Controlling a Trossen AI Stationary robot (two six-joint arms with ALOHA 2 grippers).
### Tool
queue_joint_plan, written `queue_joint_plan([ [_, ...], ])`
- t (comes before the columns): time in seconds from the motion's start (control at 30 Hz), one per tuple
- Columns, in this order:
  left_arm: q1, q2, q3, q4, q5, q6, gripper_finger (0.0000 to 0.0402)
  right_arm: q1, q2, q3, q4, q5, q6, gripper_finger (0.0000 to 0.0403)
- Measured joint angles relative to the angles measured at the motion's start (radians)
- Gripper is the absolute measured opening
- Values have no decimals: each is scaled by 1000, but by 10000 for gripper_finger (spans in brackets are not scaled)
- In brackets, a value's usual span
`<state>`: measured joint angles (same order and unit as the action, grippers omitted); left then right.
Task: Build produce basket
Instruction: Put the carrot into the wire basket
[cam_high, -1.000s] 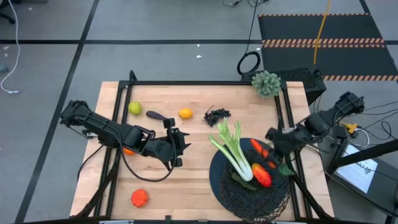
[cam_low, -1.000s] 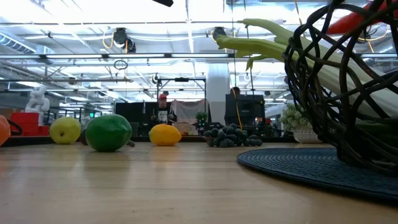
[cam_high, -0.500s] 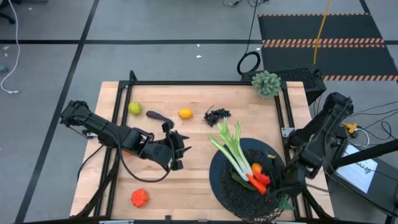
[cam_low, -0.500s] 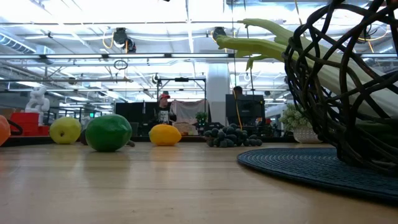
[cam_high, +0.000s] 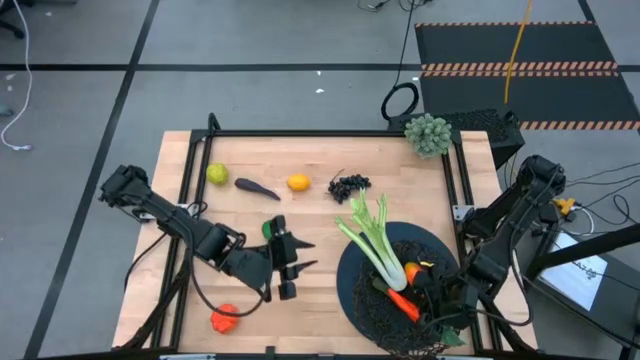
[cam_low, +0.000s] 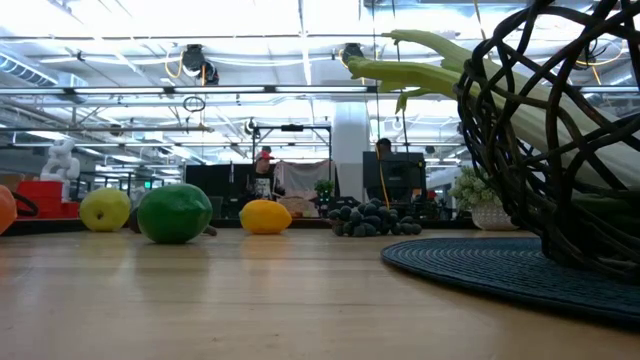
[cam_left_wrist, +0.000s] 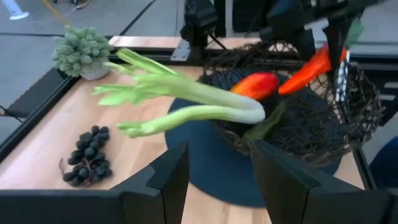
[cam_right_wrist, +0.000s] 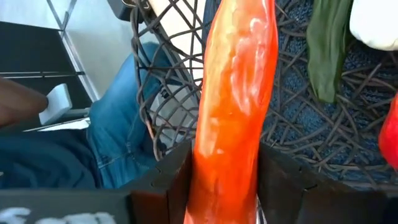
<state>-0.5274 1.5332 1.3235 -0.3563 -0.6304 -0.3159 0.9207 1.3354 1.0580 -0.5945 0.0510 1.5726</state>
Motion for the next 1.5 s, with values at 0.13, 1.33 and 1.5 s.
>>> queue_joint_plan([
  [0.13, -7, 21, 0, 22, 0, -2, 172, 0, 5, -3, -4, -1, 3, 158],
  [1.33, -12, 33, 0, 25, -1, -29, 172, -1, 4, -27, -8, -108, -22, 162],
  [1.5, -12, 33, 0, 25, -1, -29, 172, -1, 4, -27, -8, -108, -22, 192],
])
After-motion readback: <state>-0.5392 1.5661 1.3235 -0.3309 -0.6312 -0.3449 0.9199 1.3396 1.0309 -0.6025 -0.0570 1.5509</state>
